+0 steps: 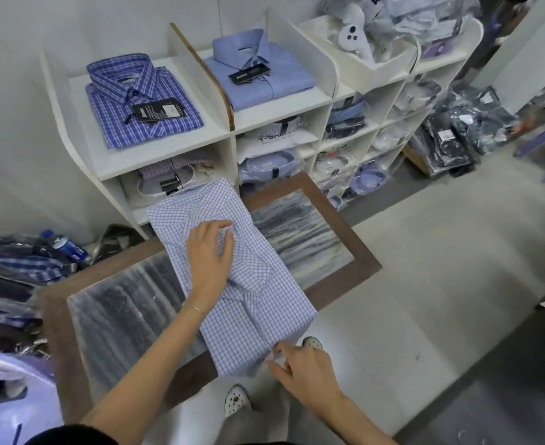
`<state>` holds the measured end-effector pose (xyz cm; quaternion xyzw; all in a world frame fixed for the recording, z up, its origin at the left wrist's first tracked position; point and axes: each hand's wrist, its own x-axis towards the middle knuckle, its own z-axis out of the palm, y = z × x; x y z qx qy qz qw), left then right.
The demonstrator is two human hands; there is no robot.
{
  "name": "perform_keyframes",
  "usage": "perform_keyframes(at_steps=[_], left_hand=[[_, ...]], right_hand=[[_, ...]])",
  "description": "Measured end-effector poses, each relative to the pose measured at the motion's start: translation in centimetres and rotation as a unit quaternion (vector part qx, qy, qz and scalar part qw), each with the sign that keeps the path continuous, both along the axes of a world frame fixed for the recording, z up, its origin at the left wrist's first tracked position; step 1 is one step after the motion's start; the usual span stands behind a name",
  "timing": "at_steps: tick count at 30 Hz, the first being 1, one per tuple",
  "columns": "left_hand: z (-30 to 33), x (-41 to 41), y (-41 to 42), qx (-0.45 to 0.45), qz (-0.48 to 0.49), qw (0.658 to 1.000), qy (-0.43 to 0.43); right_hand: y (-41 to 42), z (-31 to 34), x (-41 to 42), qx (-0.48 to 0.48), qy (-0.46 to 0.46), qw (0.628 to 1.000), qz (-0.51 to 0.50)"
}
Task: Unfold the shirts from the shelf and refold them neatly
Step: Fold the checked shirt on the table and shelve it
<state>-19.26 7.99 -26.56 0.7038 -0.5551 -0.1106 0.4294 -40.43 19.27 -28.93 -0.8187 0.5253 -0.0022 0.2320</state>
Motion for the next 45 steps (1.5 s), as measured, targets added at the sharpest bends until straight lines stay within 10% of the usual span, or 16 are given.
perform_keyframes(at_steps=[7, 12, 21, 33, 45], left_hand=[[-0.6, -4.9, 9.1, 0.019, 0.041, 0.990, 0.134], [-1.6, -7.5, 12.1, 0.147, 0.037, 0.981, 0.119], [-2.0, -10.2, 14.5, 0.071, 0.230, 0.948, 0.206], [-4.3, -14.5, 16.1, 0.180, 0.243, 0.949, 0.087], [-6.9, -14.7, 18.6, 0.104, 0.133, 0.943, 0.287]], right_hand=[[1.9, -2.0, 1.2, 0.007, -0.091, 0.988, -0.128], [2.5, -2.1, 1.3, -0.062, -0.075, 0.993, -0.074], [2.5, -3.3, -4.0, 0.047, -0.067, 0.996, -0.029], [-1.7, -3.1, -8.8, 0.096, -0.108, 0.986, -0.084], [-4.7, -3.3, -7.8, 0.258, -0.267, 0.912, -0.176]])
